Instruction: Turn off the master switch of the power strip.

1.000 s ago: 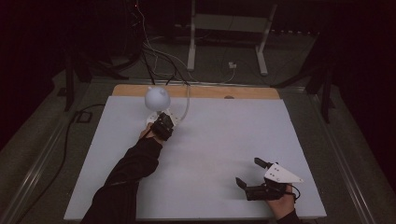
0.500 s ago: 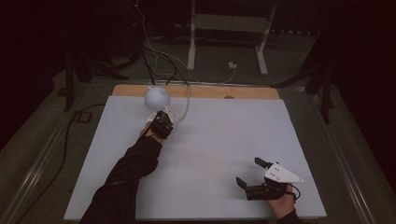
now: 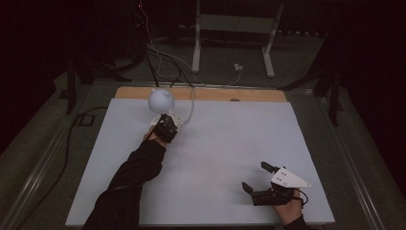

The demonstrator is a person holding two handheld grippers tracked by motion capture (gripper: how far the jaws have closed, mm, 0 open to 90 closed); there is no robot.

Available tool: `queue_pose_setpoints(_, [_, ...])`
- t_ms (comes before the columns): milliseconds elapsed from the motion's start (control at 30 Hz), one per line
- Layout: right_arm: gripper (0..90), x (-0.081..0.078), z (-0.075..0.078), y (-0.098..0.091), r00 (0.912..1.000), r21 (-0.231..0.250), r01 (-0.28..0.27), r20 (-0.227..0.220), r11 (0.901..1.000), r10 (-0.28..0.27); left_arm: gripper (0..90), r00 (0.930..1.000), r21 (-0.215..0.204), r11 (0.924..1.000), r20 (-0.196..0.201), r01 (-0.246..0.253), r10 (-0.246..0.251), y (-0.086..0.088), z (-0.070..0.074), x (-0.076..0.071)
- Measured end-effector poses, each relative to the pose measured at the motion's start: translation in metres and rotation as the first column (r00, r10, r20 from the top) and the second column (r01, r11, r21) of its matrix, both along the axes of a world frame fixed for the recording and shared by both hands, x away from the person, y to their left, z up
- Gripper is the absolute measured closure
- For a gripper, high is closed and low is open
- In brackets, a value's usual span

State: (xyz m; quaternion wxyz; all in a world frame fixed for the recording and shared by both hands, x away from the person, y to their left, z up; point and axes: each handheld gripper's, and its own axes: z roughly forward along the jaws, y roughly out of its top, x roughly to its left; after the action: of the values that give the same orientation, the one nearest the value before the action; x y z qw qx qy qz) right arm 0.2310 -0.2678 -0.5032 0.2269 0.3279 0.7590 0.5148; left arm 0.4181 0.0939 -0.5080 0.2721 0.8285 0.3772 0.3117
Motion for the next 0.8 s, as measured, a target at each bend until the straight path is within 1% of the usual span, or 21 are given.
queue_pose_setpoints(33, [0.0,0.0,0.0,0.0,1.0,0.0,0.0,0.0,1.0,0.0,90.0,0.9999,-0.021,0.9998,0.009,0.006,-0.006,0.001,0.001,-0.001])
queue_pose_setpoints(67, [0.0,0.0,0.0,0.0,1.0,0.0,0.0,-0.001,1.0,0.0,90.0,0.9999,-0.021,0.9998,0.009,0.006,-0.006,0.001,0.001,-0.001])
queue_pose_setpoints(100, [0.0,0.0,0.0,0.0,1.0,-0.002,0.0,0.0,1.0,0.0,90.0,0.9999,-0.033,0.9994,-0.003,0.013,-0.013,0.001,0.002,-0.001])
queue_pose_setpoints(133, [0.0,0.0,0.0,0.0,1.0,-0.001,-0.001,-0.001,1.0,0.001,90.0,0.9997,-0.007,0.9998,0.011,0.021,-0.021,-0.002,0.001,-0.002])
queue_pose_setpoints(167, [0.0,0.0,0.0,0.001,1.0,-0.003,-0.002,0.0,1.0,0.002,90.0,0.9997,0.008,0.9997,0.014,0.022,-0.022,-0.003,0.001,-0.003])
queue_pose_setpoints(233, [0.0,-0.001,0.0,0.001,1.0,-0.002,-0.003,0.002,1.0,0.003,90.0,0.9999,-0.004,0.9999,0.005,0.015,-0.015,-0.003,0.003,-0.002])
queue_pose_setpoints(300, [0.0,-0.001,0.0,0.0,1.0,-0.001,0.0,0.003,1.0,0.0,90.0,0.9995,-0.003,1.0,0.032,0.005,-0.005,-0.002,0.005,-0.003])
queue_pose_setpoints(367, [0.0,0.0,0.0,0.0,1.0,-0.002,0.001,0.001,1.0,-0.001,90.0,0.9992,-0.047,0.9989,0.04,-0.006,0.008,0.001,0.013,-0.002])
queue_pose_setpoints(433, [0.0,0.001,-0.001,-0.001,1.0,0.0,0.0,-0.003,1.0,0.0,90.0,0.999,-0.069,0.9976,0.043,-0.008,0.011,0.004,0.022,-0.002])
queue_pose_setpoints(467, [0.0,0.001,-0.001,0.0,1.0,0.0,0.0,-0.005,1.0,0.0,90.0,0.999,-0.069,0.9976,0.043,-0.008,0.011,0.004,0.022,-0.002])
queue_pose_setpoints(500, [0.0,0.001,-0.001,0.0,1.0,0.0,0.0,-0.005,1.0,0.0,90.0,0.9991,-0.099,0.995,0.04,-0.006,0.01,0.005,0.029,-0.003])
queue_pose_setpoints(567, [0.0,0.0,0.0,0.0,1.0,-0.002,-0.001,-0.002,1.0,0.001,90.0,0.9989,-0.104,0.9946,0.046,0.005,0.0,0.004,0.035,-0.005])
queue_pose_setpoints(600, [0.0,0.0,0.0,0.0,1.0,-0.002,-0.001,0.0,1.0,0.001,87.7,0.9989,-0.105,0.9944,0.047,0.006,-0.001,0.004,0.037,-0.006])
queue_pose_setpoints(633, [0.0,0.0,0.0,0.0,1.0,-0.001,0.0,0.001,1.0,0.0,82.4,0.9989,-0.107,0.9942,0.046,0.01,-0.005,0.004,0.039,-0.006])
queue_pose_setpoints(700, [0.0,0.0,0.0,0.0,1.0,0.0,0.002,0.001,1.0,-0.002,78.7,0.9989,-0.115,0.9933,0.046,0.015,-0.01,0.003,0.042,-0.009])
queue_pose_setpoints(767, [0.0,0.0,0.0,0.0,1.0,0.001,0.001,0.003,1.0,-0.001,68.5,0.9993,-0.122,0.9922,0.031,0.026,-0.022,0.001,0.043,-0.011])
queue_pose_setpoints(800, [0.0,0.0,0.001,0.0,1.0,0.001,0.001,0.002,1.0,-0.001,65.8,0.9993,-0.122,0.9922,0.031,0.026,-0.022,0.001,0.043,-0.011])
